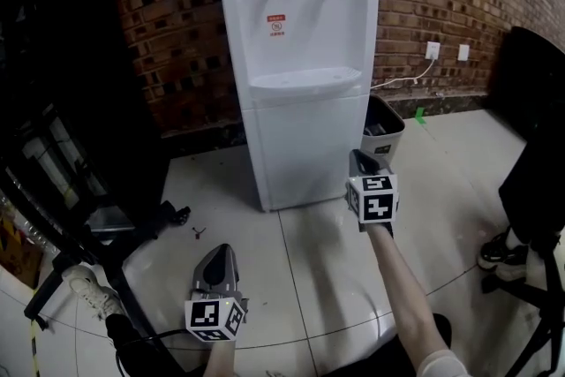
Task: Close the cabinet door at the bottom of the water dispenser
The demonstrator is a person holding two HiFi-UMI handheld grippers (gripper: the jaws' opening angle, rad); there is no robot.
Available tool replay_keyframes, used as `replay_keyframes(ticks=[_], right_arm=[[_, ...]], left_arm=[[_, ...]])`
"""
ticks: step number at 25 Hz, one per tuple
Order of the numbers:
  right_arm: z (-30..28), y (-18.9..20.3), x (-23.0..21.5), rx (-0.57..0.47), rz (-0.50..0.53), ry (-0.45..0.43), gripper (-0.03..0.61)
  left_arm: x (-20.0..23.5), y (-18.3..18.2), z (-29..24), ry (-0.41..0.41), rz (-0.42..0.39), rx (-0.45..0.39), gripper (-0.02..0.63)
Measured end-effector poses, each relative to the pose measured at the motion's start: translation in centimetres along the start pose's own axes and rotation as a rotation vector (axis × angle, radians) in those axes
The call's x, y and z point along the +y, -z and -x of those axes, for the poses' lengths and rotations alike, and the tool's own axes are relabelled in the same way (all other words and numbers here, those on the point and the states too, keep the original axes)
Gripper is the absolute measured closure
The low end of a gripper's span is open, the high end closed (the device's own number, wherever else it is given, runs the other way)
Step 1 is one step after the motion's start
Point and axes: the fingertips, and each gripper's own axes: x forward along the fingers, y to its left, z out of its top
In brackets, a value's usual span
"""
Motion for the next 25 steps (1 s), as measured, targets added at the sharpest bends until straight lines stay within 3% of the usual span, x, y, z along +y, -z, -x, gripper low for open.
replay_keyframes(ticks=[4, 8, 11, 17, 21, 25], right_arm=[[5.4, -2.4, 2.1, -0.093, -0.012, -0.042, 0.577], [11.7, -4.4, 6.1, -0.198, -0.026, -0.089, 0.577], [15.8, -4.0, 9.5, -0.236, -0.031, -0.103, 0.577], [21.5, -0.4, 16.1, -0.223, -0.062, -0.184, 0.577], [23.8, 1.2, 20.2, -0.217, -0.005, -0.299, 0.578], [24.4, 2.0, 20.8, -0.160, 0.012, -0.301, 0.578]], left_arm=[[-0.8, -1.6, 0.6, -0.015, -0.004, -0.006, 0.598], [-0.9, -2.9, 1.9, -0.071, 0.043, 0.024, 0.600], [-2.4, -3.8, 3.7, -0.050, 0.033, 0.028, 0.600], [-5.7, -4.5, 6.7, 0.034, -0.065, -0.008, 0.600], [-5.8, -4.7, 8.3, 0.008, -0.047, -0.030, 0.600], [-6.7, -4.0, 8.5, 0.031, -0.029, -0.010, 0.600]])
